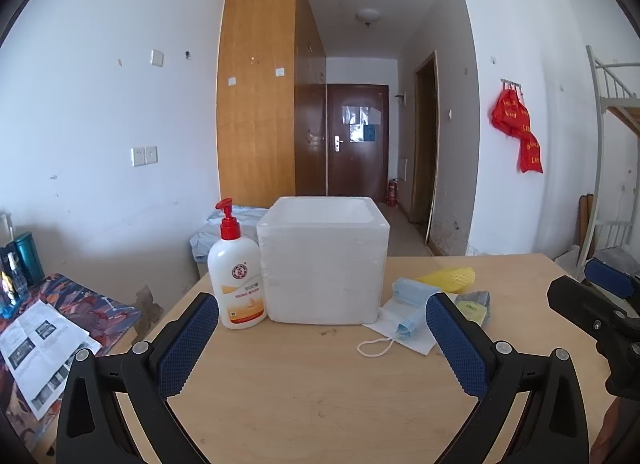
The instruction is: Organize soft objects
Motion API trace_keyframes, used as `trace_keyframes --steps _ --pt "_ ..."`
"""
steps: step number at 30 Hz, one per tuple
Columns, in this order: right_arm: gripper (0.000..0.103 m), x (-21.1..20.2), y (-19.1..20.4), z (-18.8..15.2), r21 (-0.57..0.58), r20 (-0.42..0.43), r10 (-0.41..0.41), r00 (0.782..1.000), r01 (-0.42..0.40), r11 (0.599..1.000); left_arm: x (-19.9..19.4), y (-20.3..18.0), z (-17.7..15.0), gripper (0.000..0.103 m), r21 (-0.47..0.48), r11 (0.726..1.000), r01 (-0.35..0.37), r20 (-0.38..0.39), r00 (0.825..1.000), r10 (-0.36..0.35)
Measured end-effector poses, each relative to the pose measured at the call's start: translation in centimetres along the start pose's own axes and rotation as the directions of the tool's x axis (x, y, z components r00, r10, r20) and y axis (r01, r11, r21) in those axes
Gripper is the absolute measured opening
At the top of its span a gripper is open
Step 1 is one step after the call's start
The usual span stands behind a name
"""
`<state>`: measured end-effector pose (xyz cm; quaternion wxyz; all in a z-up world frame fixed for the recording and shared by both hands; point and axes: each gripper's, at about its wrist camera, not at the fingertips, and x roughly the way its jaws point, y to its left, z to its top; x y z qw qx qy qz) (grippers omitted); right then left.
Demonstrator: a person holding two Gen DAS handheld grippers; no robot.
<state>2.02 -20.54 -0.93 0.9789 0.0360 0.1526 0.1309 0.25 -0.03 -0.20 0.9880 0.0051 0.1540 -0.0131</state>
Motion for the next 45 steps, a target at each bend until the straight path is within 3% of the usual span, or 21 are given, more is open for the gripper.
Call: trace_keyframes --steps 45 --pt "0.102 0.32 -0.13 0.16 0.004 -0.005 -0.006 1.000 0.006 1.000 0.23 0.34 -0.09 0.103 -0.002 1.000 -0.028 -0.005 1.000 0.027"
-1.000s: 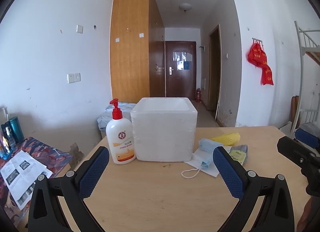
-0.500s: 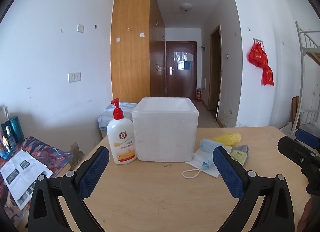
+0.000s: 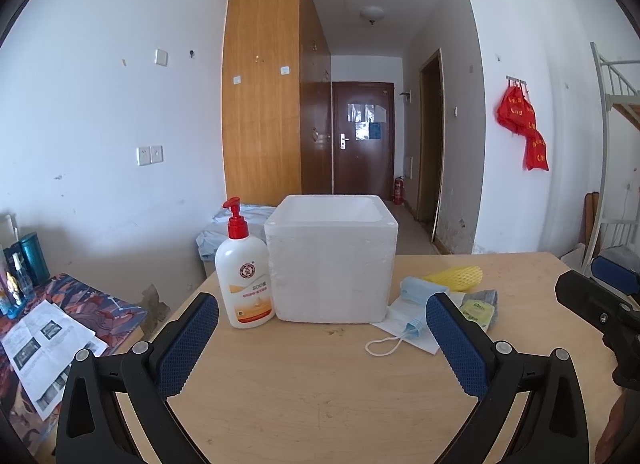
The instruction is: Organize soft objects
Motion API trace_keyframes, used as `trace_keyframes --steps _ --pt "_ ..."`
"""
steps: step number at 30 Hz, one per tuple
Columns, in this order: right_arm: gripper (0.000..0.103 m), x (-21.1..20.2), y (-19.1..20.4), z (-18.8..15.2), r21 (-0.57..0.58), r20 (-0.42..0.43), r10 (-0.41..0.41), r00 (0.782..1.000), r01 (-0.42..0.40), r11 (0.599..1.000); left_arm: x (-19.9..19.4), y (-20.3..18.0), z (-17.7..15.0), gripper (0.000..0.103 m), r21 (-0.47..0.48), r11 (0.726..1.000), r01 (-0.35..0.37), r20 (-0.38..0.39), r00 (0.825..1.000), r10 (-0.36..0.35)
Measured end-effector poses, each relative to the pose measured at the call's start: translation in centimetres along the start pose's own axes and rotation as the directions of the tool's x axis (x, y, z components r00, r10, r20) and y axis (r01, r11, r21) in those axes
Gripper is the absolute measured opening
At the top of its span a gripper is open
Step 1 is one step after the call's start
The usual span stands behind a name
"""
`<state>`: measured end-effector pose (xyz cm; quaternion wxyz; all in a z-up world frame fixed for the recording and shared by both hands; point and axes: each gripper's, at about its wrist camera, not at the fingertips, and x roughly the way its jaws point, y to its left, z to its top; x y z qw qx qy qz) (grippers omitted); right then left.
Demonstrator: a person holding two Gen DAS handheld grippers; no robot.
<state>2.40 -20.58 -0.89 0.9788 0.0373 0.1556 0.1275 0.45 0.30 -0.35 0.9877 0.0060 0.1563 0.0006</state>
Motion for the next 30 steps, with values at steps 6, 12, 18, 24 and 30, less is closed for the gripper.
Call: trace_keyframes --steps 6,12,18,24,30 --pt "0.102 -0.23 -0.05 0.02 0.006 0.003 0.003 1.000 -0.003 1.000 -0.29 -0.02 -0.10 0.103 0.003 1.000 -0.002 0.005 1.000 0.002" --pt "0.102 -0.24 -0.02 0.05 0.003 0.001 0.003 1.000 -0.003 1.000 -0.46 -0.22 -0.03 0.103 0.004 1.000 -0.001 0.005 1.000 0.001" --pt "0.102 -0.05 -0.06 0.01 0.002 -0.001 0.001 1.000 -0.001 1.000 -0.47 -0.22 -0.02 0.103 0.003 1.000 0.002 0.005 1.000 -0.002" --pt "0.102 -0.16 -0.06 0.06 0.003 0.001 0.002 1.000 -0.002 1.000 -0.36 -0.37 0.01 0.103 0.002 1.000 0.002 0.001 1.000 -0.002" --pt "0.102 0.26 -0.28 0.35 0.002 -0.012 -0.006 1.000 0.006 1.000 0.41 -0.46 0.42 0.103 0.005 1.000 0.028 -0.020 0.999 -0.028"
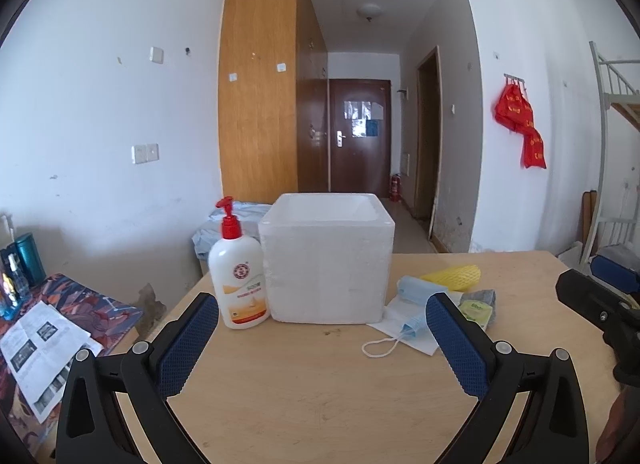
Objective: Organize soft objects
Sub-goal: 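Move both grippers toward the blue mask and tissue pack on the table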
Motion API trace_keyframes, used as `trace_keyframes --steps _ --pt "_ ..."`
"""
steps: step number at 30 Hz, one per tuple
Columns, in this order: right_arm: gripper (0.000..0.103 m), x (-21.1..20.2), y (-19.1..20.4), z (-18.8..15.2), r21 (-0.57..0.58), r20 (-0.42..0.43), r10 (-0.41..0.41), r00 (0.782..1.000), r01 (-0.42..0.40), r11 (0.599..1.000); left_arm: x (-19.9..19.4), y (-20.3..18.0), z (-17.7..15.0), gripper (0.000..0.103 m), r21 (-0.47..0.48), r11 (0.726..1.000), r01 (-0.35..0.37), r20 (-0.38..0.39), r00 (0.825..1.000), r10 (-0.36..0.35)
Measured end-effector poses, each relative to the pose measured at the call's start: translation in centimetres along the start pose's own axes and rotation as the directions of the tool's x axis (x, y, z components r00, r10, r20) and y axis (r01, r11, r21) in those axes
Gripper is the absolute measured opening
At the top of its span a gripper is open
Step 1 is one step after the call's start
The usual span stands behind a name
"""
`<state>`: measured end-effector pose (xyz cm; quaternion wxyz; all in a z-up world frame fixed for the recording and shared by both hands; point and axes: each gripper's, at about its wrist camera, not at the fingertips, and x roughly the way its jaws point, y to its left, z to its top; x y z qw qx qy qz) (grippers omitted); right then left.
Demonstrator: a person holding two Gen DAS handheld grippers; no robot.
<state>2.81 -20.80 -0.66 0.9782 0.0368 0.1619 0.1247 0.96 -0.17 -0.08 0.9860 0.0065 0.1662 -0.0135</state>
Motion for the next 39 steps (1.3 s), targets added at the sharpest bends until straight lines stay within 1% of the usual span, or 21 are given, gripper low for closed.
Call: trace_keyframes --steps 3,10,18,21,27,30,35,37,39 --pt "0.102 0.6 -0.5 0.3 0.002 -0.013 -0.011 1.000 0.011 1.000 1.0 -0.5 0.3 0.103 0.007 1.000 0.028 -0.027 0.999 -0.028" --pt "0.102 2.4 -2.1 0.4 0.001 -0.056 -0.034 0.998 0.034 0.999 3.5 -1.7 0.4 0.103 0.029 0.998 0.063 -0.075 0.995 -0.061" --pt "0.102 4.4 -3.9 0.7 0.013 -0.108 -0.073 0.991 0.075 0.997 6.7 -3.4 0.6 0.103 0.068 0.991 0.118 -0.134 0.985 -0.108" --pt "0.102 5.3 -4.5 0.7 0.012 -0.133 -0.085 0.987 0.087 0.996 7.9 -3.9 0.7 0.103 0.079 0.989 0.128 -0.150 0.982 -0.115" --pt "0.102 7.0 -5.7 0.5 0.016 -0.186 -0.099 0.978 0.104 0.994 10.7 -5.0 0.4 0.103 0.089 0.980 0.176 -0.209 0.966 -0.154" --pt "0.102 7.9 -6.2 0.3 0.023 -0.216 -0.091 0.972 0.098 0.995 12.0 -5.4 0.1 0.103 0.080 0.974 0.211 -0.247 0.951 -0.186" --pt "0.102 9.9 -7.1 -0.2 0.024 -0.286 -0.073 0.955 0.083 0.996 14.7 -6.1 -0.2 0.103 0.072 0.969 0.237 -0.318 0.926 -0.203" --pt "0.102 10.6 -7.3 -0.3 0.022 -0.305 -0.073 0.950 0.083 0.996 15.6 -6.3 -0.3 0.103 0.078 0.968 0.238 -0.328 0.923 -0.201" --pt "0.102 11.2 -7.4 -0.5 0.018 -0.323 -0.069 0.944 0.079 0.997 16.3 -6.4 -0.3 0.103 0.076 0.967 0.241 -0.346 0.916 -0.201"
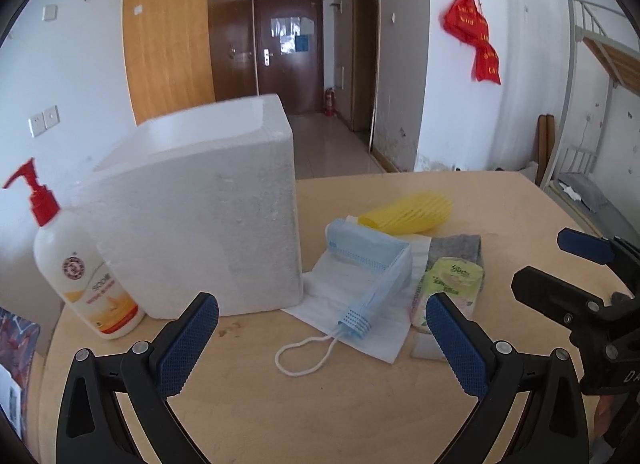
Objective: Organize soft objects
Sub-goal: 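Move both grippers toward the blue mask and tissue pack on the table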
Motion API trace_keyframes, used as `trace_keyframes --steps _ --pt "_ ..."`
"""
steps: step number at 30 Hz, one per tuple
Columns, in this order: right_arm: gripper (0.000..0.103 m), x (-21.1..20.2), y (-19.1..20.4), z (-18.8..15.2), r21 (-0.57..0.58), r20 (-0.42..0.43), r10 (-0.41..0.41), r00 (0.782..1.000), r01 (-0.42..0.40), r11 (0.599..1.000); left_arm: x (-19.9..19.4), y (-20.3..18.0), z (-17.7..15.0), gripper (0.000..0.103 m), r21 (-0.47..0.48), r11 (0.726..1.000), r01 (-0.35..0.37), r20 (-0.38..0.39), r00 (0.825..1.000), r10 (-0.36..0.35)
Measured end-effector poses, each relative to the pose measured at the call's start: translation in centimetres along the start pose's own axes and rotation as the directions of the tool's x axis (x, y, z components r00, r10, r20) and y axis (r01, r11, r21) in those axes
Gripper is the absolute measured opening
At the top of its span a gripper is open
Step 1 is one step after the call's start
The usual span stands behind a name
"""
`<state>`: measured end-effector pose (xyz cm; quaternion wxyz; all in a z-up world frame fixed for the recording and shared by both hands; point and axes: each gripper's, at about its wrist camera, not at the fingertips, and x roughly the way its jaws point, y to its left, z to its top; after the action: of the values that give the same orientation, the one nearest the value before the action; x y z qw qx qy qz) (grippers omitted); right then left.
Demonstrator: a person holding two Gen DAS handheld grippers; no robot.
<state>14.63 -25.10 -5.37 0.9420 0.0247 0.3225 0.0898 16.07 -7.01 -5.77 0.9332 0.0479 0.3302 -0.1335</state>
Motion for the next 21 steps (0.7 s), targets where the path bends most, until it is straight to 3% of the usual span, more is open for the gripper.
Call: trace_keyframes --steps 14,21 --pt "0.102 3.0 -1.5 -0.3 0.007 -0.087 0.026 0.996 -0.026 1.000 4.4 -0.3 0.0 0.103 0.042 0.997 0.062 -0.071 0.996 -0.059" --pt "0.091 4.5 -1.9 -0.4 0.041 -0.126 0.063 0.990 -0.058 0.997 6.0 -0.6 -0.1 0.103 0.050 0.995 0.082 -0.089 0.993 -0.077"
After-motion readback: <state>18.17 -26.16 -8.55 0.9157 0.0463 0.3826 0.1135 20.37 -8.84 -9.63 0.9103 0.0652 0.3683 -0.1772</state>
